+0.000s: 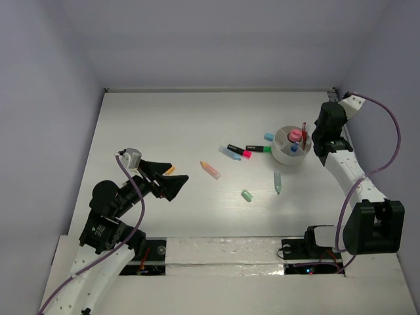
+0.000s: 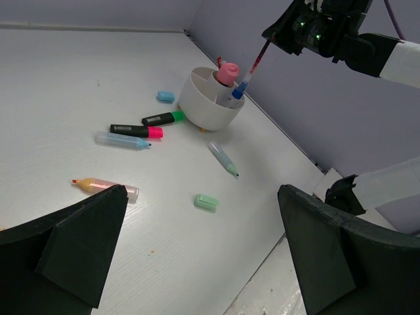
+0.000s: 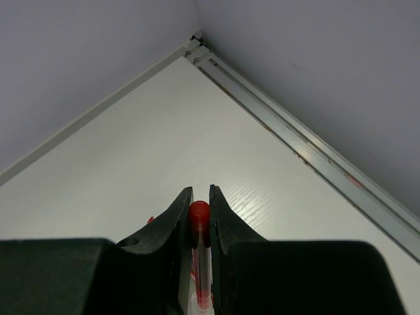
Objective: Sort the stationery into containers
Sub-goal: Place the pen in the storage box.
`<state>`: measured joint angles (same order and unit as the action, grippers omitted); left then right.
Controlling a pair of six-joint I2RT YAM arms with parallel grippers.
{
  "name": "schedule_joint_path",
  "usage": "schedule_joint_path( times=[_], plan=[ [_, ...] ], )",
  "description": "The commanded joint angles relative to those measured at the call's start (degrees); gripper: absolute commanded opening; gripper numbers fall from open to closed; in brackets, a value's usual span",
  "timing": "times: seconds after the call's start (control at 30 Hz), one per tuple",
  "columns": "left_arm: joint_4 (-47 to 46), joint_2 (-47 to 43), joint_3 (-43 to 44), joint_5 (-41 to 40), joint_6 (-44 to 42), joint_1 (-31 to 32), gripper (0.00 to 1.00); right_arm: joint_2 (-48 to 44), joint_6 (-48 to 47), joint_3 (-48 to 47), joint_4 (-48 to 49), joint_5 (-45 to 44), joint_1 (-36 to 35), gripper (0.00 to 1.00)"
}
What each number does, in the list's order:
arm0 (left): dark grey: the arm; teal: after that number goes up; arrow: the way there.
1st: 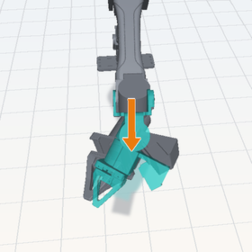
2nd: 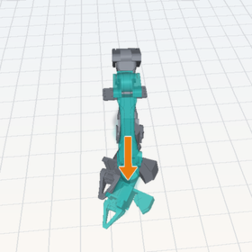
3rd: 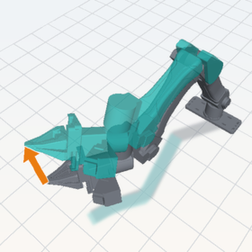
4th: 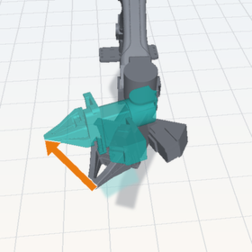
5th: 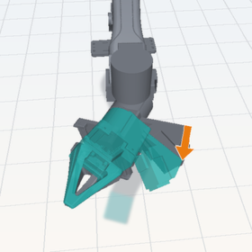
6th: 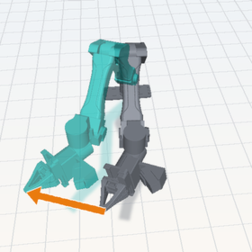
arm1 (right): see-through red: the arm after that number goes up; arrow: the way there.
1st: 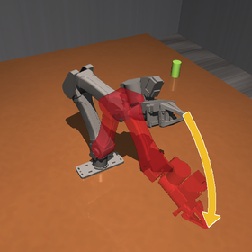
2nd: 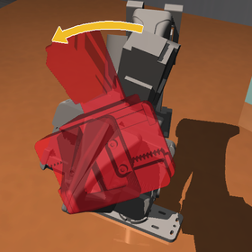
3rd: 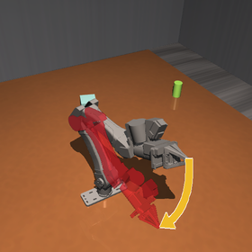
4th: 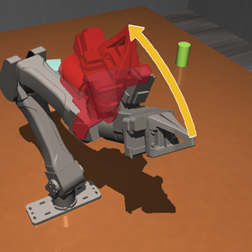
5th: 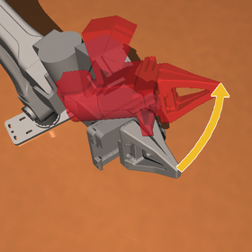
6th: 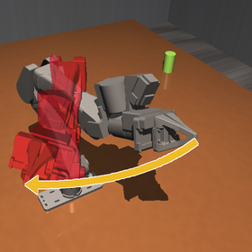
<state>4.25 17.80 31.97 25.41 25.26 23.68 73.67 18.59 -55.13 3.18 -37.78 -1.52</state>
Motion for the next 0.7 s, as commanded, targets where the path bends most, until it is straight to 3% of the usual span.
schedule_joint_path(
  times=[0.0, 0.47, 0.67],
  plan=[
    [-1.9, -0.8, 1.2, 0.2, -0.7, 0.2, 0.99, 0.9, -0.2, -1.5, 0.3, -0.7, 0.0, 0.0],
    [-2.1, -0.1, 1.1, 0.3, -0.7, -0.3, 0.99, 6.7, 1.4, -1.7, 0.4, 1.9, -1.6, 0.0],
    [-2.1, 0.1, 1.1, 0.4, -0.7, -0.3, 0.99, 7.5, 1.4, -1.6, 0.4, 2.4, -2.7, 0.17]
  ],
)
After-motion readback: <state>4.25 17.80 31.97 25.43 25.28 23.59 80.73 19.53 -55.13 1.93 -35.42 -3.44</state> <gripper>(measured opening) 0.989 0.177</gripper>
